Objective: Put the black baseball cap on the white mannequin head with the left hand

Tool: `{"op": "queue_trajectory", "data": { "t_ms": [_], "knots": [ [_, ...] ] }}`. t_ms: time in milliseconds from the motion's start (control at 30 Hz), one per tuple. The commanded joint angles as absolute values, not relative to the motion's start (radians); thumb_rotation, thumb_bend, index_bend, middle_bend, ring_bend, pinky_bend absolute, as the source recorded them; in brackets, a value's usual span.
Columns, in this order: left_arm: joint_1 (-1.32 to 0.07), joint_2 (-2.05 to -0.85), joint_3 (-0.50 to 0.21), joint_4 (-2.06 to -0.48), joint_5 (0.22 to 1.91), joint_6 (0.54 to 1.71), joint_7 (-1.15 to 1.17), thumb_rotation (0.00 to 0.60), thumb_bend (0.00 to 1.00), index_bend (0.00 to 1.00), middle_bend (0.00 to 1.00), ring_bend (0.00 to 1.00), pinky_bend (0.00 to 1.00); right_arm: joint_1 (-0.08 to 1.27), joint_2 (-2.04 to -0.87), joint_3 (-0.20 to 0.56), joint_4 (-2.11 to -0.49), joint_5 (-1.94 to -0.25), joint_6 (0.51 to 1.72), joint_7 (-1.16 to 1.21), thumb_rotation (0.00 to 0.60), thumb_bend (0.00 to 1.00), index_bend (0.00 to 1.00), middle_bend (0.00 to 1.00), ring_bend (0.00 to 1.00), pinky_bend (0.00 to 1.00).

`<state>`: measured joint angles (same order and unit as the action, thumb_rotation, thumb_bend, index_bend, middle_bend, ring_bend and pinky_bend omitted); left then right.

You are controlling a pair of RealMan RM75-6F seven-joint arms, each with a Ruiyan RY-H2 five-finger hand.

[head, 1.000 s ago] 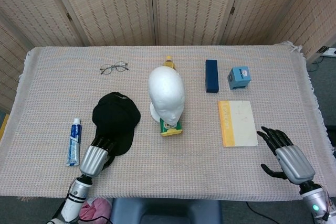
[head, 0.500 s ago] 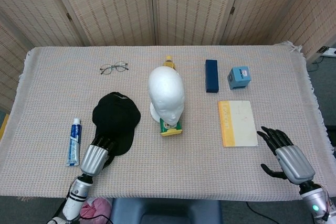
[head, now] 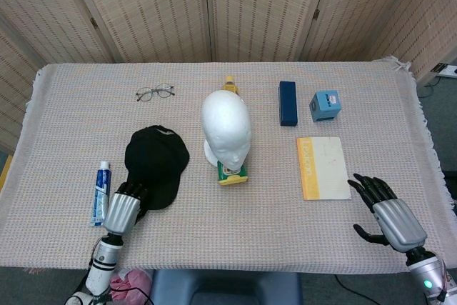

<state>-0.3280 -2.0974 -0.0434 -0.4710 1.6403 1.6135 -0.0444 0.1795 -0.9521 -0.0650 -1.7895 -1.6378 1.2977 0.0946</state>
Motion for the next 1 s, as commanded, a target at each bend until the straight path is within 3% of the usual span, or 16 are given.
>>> {"op": "queue_trajectory", "data": {
  "t_ms": [33,500,1000],
  "knots": [
    [-0.328,-2.1,-0.05,-0.461,1.633,1.637,-0.051,0.6,0.43,0.57,0.65,0.47,0.5,0.18,-0.953,-0.066,-1.79,-1.638,1.296,0.093,0.6,0.23,0.0,0.0,0.0,0.0],
    [-0.352,-2.055,-0.089,-0.48,1.626,1.795,0.013,0.6,0.49,0.65,0.74,0.54,0.56,0.178,-0.953,-0.072,-1.795,-1.652,1.3,0.085,0.6,0.23,0.0,0.0,0.0,0.0],
    [-0.379,-1.908,-0.094,-0.667,1.659,1.874,0.183,0.6,0.49,0.65,0.74,0.54,0.56,0.169,-0.945,-0.081,-1.794,-1.68,1.325,0.102,0.6,0.24,0.0,0.0,0.0,0.0]
  ]
}}
